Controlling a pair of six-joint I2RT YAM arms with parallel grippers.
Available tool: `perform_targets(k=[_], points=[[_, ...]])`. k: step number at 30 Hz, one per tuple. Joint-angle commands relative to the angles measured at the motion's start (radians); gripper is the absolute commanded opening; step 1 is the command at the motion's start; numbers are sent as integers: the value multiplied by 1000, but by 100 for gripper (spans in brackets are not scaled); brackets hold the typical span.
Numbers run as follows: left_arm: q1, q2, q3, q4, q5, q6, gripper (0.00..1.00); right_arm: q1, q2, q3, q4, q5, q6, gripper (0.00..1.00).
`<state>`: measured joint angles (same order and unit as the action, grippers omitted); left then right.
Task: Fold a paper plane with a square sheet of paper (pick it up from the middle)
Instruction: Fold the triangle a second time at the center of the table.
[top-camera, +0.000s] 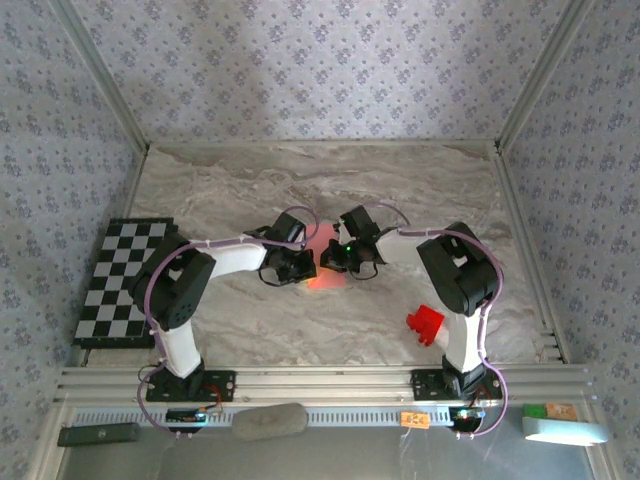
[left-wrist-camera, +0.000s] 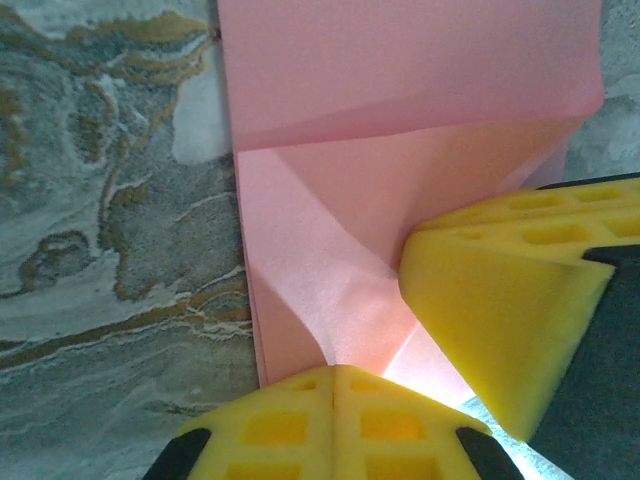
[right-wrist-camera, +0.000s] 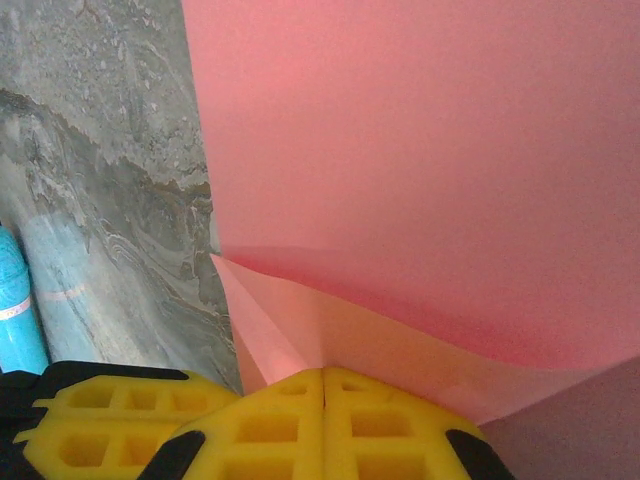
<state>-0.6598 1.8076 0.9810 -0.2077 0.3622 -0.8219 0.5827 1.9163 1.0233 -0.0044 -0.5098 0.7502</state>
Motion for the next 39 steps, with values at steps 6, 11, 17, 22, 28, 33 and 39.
perform_targets(k=[6, 11, 17, 22, 28, 33, 39], points=[[-9, 56, -50, -129, -71, -18, 0, -139, 66, 7, -40, 7, -38, 0], [-9, 57, -56, -126, -66, -26, 0, -212, 79, 67, -100, 23, -66, 0], [-9, 62, -17, -134, -58, -14, 0, -212, -34, 65, -154, 40, -104, 0], [-9, 68, 10, -136, -43, -12, 0, -148, -97, 28, -146, 16, -93, 0], [-10, 67, 31, -132, -33, -8, 0, -85, -32, 41, -118, -20, -49, 0], [-9, 51, 48, -112, -17, 1, 0, -74, 28, 77, -148, -7, -50, 0], [-9, 3, 81, -38, 28, 11, 0, -89, 75, 82, -203, 27, -49, 0]])
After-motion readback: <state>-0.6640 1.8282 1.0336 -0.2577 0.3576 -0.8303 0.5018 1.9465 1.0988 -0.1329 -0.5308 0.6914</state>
